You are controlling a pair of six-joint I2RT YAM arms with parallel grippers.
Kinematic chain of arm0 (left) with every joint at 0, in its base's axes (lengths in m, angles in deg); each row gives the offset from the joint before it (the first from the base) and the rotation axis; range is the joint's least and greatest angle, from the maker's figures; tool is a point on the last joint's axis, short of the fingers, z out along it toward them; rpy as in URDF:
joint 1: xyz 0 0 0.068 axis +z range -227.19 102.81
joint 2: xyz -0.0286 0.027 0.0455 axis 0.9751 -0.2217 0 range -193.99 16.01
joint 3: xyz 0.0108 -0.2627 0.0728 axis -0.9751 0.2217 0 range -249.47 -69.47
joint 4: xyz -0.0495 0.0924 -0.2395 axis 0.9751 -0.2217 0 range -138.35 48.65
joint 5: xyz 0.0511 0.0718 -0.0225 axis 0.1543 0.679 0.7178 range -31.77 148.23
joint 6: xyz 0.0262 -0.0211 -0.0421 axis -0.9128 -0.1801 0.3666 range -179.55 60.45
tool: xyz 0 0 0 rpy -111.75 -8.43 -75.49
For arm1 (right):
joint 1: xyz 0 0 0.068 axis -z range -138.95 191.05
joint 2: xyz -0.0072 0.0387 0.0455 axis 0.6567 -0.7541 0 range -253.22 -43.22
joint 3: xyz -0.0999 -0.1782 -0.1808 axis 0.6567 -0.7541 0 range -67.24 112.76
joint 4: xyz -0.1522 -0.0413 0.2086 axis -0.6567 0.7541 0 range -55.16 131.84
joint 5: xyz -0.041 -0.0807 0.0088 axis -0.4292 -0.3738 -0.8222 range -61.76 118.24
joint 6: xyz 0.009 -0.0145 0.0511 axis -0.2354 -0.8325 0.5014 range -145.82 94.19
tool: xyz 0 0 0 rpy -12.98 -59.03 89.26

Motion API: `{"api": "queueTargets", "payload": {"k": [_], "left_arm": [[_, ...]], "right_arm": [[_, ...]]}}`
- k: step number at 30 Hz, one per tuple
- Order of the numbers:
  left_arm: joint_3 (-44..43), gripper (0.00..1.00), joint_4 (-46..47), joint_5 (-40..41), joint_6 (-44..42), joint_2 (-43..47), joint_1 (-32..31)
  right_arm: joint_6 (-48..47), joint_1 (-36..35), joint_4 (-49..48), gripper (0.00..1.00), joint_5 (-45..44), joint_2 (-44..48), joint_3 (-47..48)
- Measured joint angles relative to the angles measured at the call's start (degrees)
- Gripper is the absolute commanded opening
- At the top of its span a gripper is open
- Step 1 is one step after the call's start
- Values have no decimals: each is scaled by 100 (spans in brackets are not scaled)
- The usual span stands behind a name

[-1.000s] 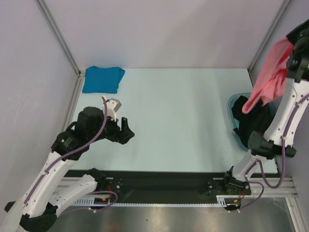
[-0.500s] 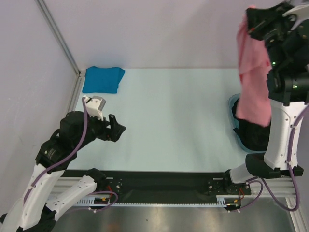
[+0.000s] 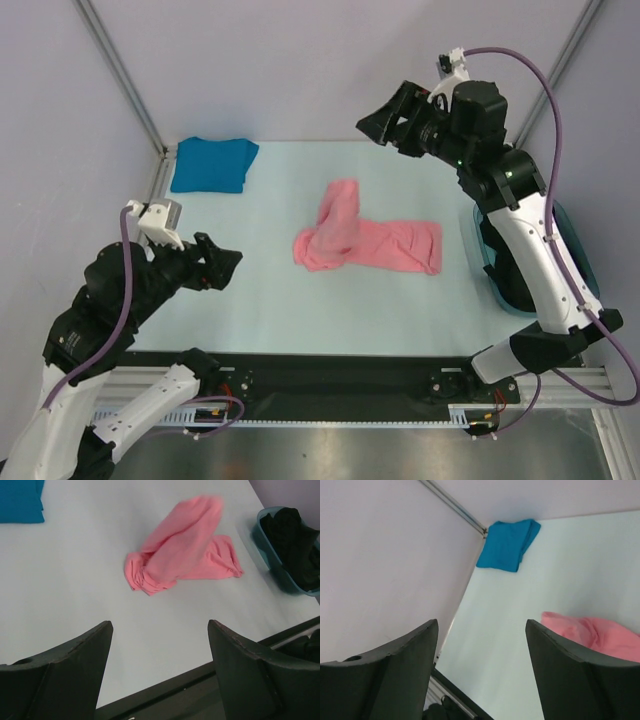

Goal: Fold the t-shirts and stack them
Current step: Move the tshirt to the center of the board, then flatten the tshirt out

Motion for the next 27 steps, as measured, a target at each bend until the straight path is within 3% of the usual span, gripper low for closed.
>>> {"api": "queueTargets", "payload": {"k": [5, 11, 16, 20, 27], "left_arm": [[55, 85, -125, -356, 192, -48, 0], [662, 81, -61, -1019, 457, -671, -4], [1217, 69, 444, -1375, 686, -2103, -81], [1246, 66, 933, -1252, 837, -3296, -400], [815, 66, 1775, -1001, 1038, -5029, -1132]], "right_arm": [[-17, 76, 785, 76, 345, -111, -269], [-39, 105, 1172, 68, 542, 280, -2590], [70, 105, 1370, 59, 496, 826, -4260], [157, 190, 1486, 58, 129, 1259, -4782], [52, 1434, 1449, 59, -254, 1311, -5453]]}}
